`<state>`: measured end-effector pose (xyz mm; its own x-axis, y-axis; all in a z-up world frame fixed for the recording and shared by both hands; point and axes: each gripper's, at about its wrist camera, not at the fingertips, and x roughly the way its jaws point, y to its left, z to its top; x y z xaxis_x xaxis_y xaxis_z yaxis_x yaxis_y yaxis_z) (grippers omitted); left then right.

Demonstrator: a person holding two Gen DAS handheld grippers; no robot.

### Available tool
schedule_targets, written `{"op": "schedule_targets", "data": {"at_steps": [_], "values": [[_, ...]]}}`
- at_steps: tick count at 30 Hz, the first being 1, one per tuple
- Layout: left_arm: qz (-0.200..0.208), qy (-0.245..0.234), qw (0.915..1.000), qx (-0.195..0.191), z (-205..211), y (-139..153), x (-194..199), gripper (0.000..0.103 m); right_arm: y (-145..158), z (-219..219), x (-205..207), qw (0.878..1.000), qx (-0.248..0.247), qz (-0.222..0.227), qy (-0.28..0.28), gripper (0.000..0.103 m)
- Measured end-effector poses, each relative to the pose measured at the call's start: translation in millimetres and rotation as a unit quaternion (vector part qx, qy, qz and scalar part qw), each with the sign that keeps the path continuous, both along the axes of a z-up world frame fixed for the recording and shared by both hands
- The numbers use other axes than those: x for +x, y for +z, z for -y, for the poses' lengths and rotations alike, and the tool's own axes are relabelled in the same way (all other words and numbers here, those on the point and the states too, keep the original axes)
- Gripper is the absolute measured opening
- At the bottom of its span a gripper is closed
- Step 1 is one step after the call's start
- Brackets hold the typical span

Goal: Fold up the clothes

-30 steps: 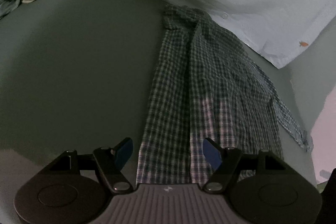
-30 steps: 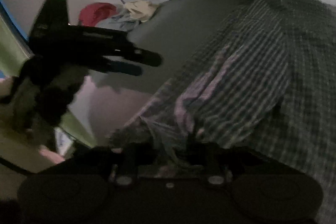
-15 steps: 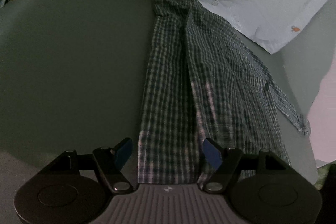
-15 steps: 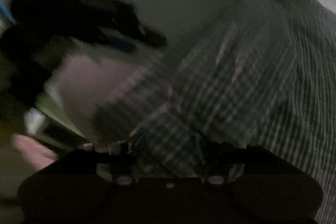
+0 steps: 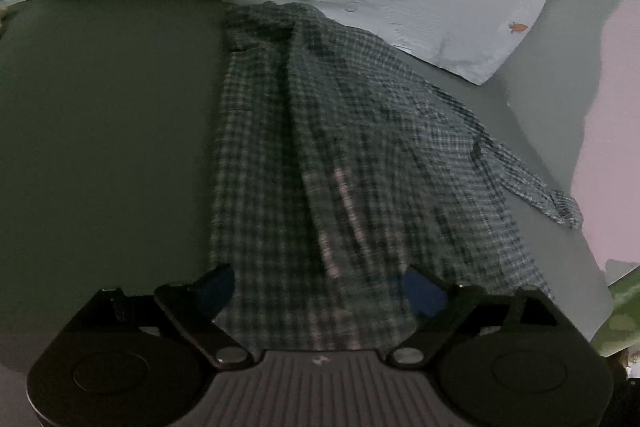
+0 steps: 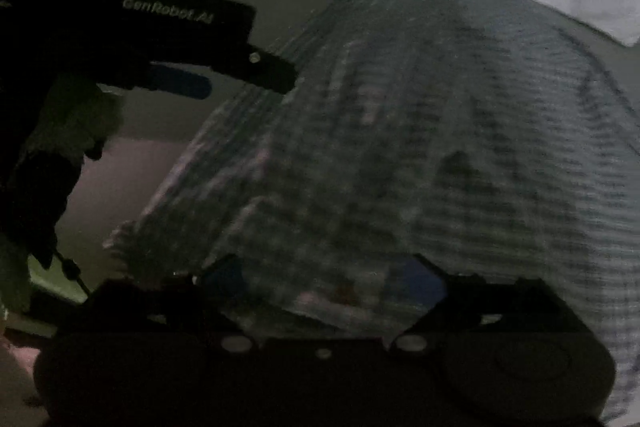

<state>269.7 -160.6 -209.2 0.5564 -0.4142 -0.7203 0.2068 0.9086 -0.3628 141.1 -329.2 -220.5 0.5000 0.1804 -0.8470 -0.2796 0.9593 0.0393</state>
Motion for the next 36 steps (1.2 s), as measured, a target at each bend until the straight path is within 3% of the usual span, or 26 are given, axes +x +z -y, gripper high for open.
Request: {"op": "schedule_targets", "data": {"at_steps": [2,4,13,16,18,22,25,30,36], "values": [[0.005,-0.003,1.0,0.004,12,3,2,0.097,5,20,-3,1.0,0.0,0.012,-0.027,0.092],[0.011,-0.008,0.9998,0.014,27,6,2,0.099,8,43,0,0.998,0.017,0.022,-0.06,0.102],[-0.011,0.03,0.9957,0.087,92,1,5,0.102,-4,170,18,0.976,0.113,0.025,-0.187,0.103],[-0.008,0.03,0.9912,0.128,115,-1,8,0.102,-8,215,21,0.965,0.114,0.037,-0.234,0.103],[-0.004,0.031,0.9872,0.156,130,-3,11,0.102,-13,245,25,0.958,0.088,0.043,-0.268,0.103],[-0.005,0.047,0.9826,0.18,152,0,17,0.102,-17,300,34,0.939,0.027,0.069,-0.336,0.102],[-0.013,0.061,0.9802,0.188,165,-2,20,0.102,-16,349,43,0.913,0.022,0.083,-0.4,0.096],[-0.035,0.069,0.9734,0.216,189,-13,23,0.102,-19,414,69,0.893,0.032,0.093,-0.44,0.082],[-0.08,0.094,0.9761,0.179,189,-20,24,0.102,-27,456,100,0.864,0.033,0.098,-0.493,0.079]]}}
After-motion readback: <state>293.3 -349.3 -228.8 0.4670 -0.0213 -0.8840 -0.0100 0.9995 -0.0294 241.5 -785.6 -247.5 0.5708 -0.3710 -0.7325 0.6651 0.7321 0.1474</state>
